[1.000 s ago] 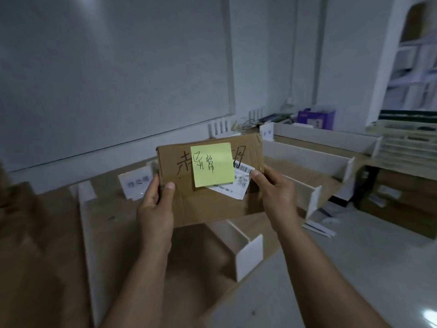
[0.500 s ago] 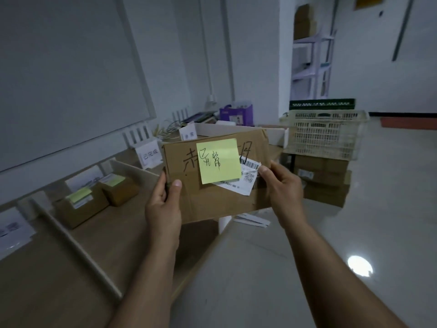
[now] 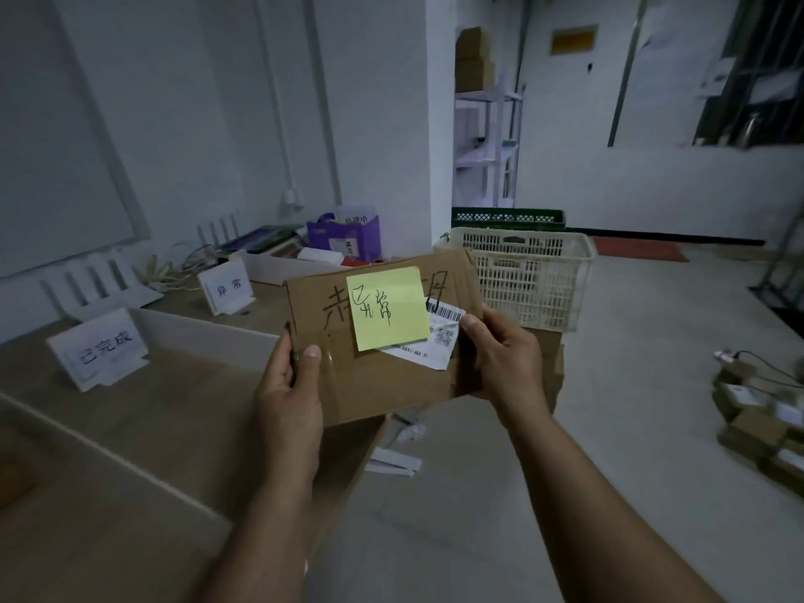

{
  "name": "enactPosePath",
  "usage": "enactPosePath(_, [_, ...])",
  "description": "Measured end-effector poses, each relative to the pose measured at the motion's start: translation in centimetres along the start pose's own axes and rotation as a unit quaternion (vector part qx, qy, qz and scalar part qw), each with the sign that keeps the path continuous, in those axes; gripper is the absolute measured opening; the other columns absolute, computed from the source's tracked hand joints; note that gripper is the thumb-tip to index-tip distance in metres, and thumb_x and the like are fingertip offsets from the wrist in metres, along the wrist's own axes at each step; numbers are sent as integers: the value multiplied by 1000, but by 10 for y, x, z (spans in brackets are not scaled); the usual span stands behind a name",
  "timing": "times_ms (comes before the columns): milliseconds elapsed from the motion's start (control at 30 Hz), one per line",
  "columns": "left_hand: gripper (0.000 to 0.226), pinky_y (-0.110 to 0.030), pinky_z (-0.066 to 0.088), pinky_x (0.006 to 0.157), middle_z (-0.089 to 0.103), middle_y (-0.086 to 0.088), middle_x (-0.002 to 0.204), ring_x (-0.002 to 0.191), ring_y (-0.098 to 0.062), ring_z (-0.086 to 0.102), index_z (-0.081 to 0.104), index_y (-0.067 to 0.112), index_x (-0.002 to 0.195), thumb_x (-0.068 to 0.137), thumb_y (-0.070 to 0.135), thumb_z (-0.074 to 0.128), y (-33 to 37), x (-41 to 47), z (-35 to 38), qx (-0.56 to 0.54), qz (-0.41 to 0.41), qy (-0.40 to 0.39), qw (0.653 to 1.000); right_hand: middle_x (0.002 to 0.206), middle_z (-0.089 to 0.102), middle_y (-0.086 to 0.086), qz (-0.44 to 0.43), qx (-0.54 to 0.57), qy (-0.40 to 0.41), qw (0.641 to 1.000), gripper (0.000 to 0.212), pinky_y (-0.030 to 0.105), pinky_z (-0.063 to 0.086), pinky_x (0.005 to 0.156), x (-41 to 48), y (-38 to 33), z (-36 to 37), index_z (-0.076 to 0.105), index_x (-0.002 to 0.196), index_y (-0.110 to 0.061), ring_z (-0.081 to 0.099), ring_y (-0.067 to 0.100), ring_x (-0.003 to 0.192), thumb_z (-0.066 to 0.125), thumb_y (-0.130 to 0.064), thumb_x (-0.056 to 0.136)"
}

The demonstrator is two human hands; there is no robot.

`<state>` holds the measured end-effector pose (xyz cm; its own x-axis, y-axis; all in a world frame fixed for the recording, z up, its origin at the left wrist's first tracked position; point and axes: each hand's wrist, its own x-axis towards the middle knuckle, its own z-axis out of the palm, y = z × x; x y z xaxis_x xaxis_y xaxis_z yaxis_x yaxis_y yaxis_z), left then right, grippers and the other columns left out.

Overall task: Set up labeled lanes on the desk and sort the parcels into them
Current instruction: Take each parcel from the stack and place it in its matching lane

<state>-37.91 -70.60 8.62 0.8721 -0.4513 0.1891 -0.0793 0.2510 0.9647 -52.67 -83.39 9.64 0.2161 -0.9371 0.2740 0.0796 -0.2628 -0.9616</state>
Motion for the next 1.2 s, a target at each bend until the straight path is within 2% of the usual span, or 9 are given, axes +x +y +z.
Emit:
enactPosePath(100, [39, -19, 48, 65, 65, 17, 101, 87, 1, 63, 49, 31, 135, 97, 24, 49, -13, 44, 34, 17, 4, -13, 1000, 94, 73, -11, -5, -18, 10, 1000, 21, 45, 55, 86, 51, 13, 8, 70, 108, -30, 67, 7, 91, 59, -28, 91])
enactPosePath(300, [44, -35, 50, 93, 64, 8, 122, 107, -8, 61, 47, 30, 138, 95, 28, 53, -48, 110, 98, 39, 10, -17, 999, 96, 73, -9, 0, -28, 15, 1000, 23, 42, 56, 85, 142, 44, 11, 69, 112, -27, 67, 9, 93, 58, -27, 92])
enactPosePath(400, [43, -40, 50, 96, 64, 8, 120, 107, -9, 61, 48, 30, 137, 95, 28, 53, -65, 141, 123, 41, 15, -3, 999, 100, 73, -7, -3, -27, -1, 1000, 24, 40, 55, 86, 189, 63, 19, 70, 112, -23, 67, 12, 96, 58, -26, 92])
enactPosePath(600, [47, -43, 47, 99, 59, 5, 130, 116, -14, 58, 44, 29, 139, 94, 30, 55, -103, 212, 178, 43, 17, 90, 995, 92, 71, -12, -36, -26, -93, 995, 17, 27, 51, 72, 301, 102, 52, 71, 98, -30, 65, 5, 86, 56, -25, 94])
enactPosePath(767, [46, -35, 44, 101, 55, 7, 131, 116, -13, 53, 44, 24, 141, 95, 30, 51, -118, 256, 215, 122, 11, 207, 971, 101, 71, -9, -22, -40, -205, 978, 26, 17, 46, 68, 389, 131, 93, 70, 112, -23, 65, 9, 94, 52, -32, 96])
enactPosePath(900, [50, -39, 36, 108, 47, 0, 141, 129, -21, 44, 37, 23, 144, 97, 34, 47, -132, 278, 222, 211, 8, 275, 938, 115, 68, -6, -19, -48, -265, 963, 32, 10, 45, 67, 426, 154, 133, 65, 122, -20, 61, 9, 98, 52, -32, 96])
enactPosePath(1000, [50, -45, 34, 110, 41, -1, 146, 131, -21, 40, 33, 29, 145, 97, 32, 47, -146, 291, 211, 227, -9, 308, 924, 109, 68, -7, -3, -53, -324, 944, 27, 13, 51, 62, 437, 175, 168, 67, 115, -20, 63, 7, 91, 52, -31, 96])
enactPosePath(1133, [44, -41, 43, 104, 56, 9, 127, 116, -14, 53, 43, 36, 138, 96, 31, 50, -167, 315, 190, 207, -32, 362, 908, 87, 67, -3, 11, -73, -414, 907, 19, 36, 55, 76, 449, 203, 221, 66, 83, -22, 64, 20, 86, 52, -28, 95])
enactPosePath(1200, [39, -42, 46, 100, 62, 8, 118, 110, -15, 57, 49, 42, 132, 95, 33, 51, -181, 329, 179, 209, -54, 398, 892, 79, 65, -4, 2, -84, -445, 891, 22, 28, 51, 69, 454, 213, 250, 62, 75, -23, 63, 17, 77, 53, -25, 95])
